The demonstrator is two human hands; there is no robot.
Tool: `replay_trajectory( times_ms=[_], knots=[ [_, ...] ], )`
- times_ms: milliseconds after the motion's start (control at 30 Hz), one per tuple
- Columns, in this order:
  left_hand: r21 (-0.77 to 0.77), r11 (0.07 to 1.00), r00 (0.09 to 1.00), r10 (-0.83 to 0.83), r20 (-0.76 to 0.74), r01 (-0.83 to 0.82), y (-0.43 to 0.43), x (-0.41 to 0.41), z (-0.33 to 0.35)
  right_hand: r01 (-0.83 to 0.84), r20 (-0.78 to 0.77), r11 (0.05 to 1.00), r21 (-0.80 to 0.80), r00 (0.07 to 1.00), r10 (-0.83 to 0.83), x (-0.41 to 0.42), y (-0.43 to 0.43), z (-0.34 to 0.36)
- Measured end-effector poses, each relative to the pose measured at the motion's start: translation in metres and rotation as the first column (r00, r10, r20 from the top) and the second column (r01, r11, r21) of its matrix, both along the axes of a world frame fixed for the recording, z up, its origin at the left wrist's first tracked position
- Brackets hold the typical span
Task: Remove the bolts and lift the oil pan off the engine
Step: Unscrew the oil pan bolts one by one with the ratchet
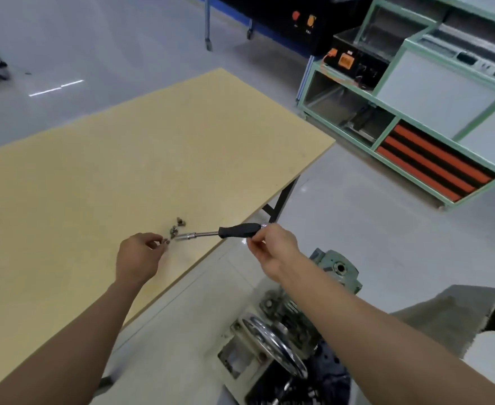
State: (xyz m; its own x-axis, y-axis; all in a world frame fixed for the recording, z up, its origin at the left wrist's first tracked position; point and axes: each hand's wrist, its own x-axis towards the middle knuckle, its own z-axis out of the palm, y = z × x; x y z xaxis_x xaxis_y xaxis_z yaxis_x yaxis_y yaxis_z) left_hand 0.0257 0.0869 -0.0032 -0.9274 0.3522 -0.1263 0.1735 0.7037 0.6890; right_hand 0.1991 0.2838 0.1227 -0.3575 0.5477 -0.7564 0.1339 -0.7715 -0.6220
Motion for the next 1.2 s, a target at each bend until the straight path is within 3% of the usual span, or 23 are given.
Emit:
replay_trajectory(
  times_ms=[233, 467, 600, 733, 833, 900, 967, 1067, 1200],
  knots=[
    [0.028, 0.999, 0.999, 0.017, -0.051, -0.015, 0.001, -0.006, -0.023, -0.051, 0.024, 0.999, 0.008, 0.998, 0.051, -0.020, -0.010, -0.023],
    [0.083, 0.993, 0.995, 0.077, 0.056, -0.082, -0.001, 0.004, -0.013, -0.036, 0.012, 0.999, 0.008, 0.999, 0.036, 0.002, -0.002, -0.007],
    [0.134, 0.989, 0.998, 0.056, -0.004, -0.055, 0.016, 0.028, 0.044, -0.051, -0.020, 0.995, 0.086, 0.998, 0.053, 0.036, 0.009, 0.036],
    [0.237, 0.956, 0.982, -0.186, 0.041, 0.172, 0.066, 0.078, 0.152, -0.059, -0.100, 0.966, 0.251, 0.991, 0.087, 0.094, 0.025, 0.109],
    [0.416, 0.822, 0.909, -0.417, -0.027, 0.389, 0.089, 0.149, 0.238, -0.065, -0.156, 0.915, 0.397, 0.978, 0.137, 0.161, 0.033, 0.171],
    [0.458, 0.635, 0.763, -0.622, -0.174, 0.622, 0.104, 0.212, 0.291, -0.081, -0.154, 0.858, 0.507, 0.971, 0.183, 0.216, 0.035, 0.209],
    [0.386, 0.452, 0.572, -0.766, -0.295, 0.804, 0.120, 0.282, 0.333, -0.095, -0.115, 0.785, 0.612, 0.971, 0.208, 0.277, 0.033, 0.240],
    [0.280, 0.292, 0.391, -0.816, -0.425, 0.914, 0.139, 0.381, 0.370, -0.093, -0.068, 0.683, 0.724, 0.976, 0.205, 0.366, 0.026, 0.268],
    [0.236, 0.116, 0.213, -0.870, -0.444, 0.965, 0.155, 0.509, 0.388, -0.057, 0.002, 0.615, 0.786, 0.996, 0.090, 0.500, 0.011, 0.282]
  ],
)
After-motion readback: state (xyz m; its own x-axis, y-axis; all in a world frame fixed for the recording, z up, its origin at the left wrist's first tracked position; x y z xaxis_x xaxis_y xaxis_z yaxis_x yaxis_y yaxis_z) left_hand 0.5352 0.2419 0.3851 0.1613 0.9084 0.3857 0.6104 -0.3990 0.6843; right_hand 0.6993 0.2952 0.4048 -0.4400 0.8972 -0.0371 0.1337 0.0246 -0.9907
